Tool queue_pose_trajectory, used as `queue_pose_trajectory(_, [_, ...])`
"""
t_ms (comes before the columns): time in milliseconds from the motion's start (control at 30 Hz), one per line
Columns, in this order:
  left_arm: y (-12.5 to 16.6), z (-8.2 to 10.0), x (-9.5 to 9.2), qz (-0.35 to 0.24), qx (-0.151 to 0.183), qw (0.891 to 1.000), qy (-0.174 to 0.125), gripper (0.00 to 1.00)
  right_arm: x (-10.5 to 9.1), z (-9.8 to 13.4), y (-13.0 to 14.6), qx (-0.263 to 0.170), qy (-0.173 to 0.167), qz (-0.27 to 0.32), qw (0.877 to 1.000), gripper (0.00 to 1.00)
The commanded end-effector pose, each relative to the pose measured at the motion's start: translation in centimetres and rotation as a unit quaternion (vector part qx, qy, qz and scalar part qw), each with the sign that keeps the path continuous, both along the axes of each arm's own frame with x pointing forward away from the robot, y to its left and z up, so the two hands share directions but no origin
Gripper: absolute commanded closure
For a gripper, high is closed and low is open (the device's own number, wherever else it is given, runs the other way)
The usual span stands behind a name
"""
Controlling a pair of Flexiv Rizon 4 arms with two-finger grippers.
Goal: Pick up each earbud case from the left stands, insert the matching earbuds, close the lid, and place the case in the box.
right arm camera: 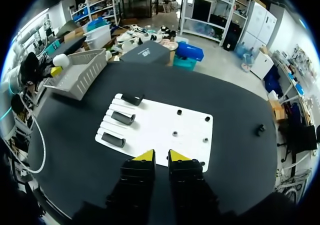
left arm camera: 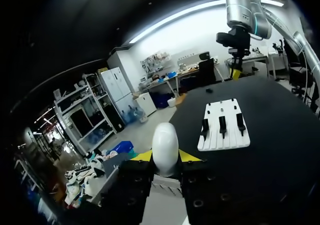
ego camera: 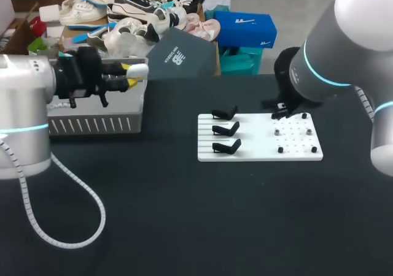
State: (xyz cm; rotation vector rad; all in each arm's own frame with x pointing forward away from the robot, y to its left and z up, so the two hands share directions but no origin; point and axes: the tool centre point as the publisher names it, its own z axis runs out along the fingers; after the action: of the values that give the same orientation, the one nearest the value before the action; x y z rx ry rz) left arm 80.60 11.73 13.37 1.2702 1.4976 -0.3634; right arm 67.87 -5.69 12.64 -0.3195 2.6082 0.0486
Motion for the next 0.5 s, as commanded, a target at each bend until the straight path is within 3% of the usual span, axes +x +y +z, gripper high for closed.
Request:
queue_pose_trajectory(33, [3.1,-1.6,0.0,0.042,-0.012,0.999,-0.009,1.0,1.1,-0.8,0.9,-0.002,0.006,-0.009,1.0,0.86])
queue_pose_trajectory(167, [5.1,-3.2,1.1,0.063,-0.016,0.998,0.013,1.0,1.9,-1.5,1.1,0.002,0.013,-0.021,1.0,0.87])
queue_pose_trajectory(267, [6.0,-4.3,1.9,0.067,0.009,0.997,0.04,1.0,2.4,-2.0,1.3,0.006,0.015,-0.025,1.0,0.86])
queue_pose_trajectory(500, [6.9,-6.7,4.0,0.053,0.03,0.995,0.083,1.0,3.7,-2.8,2.1,0.014,0.019,-0.027,0.999,0.85])
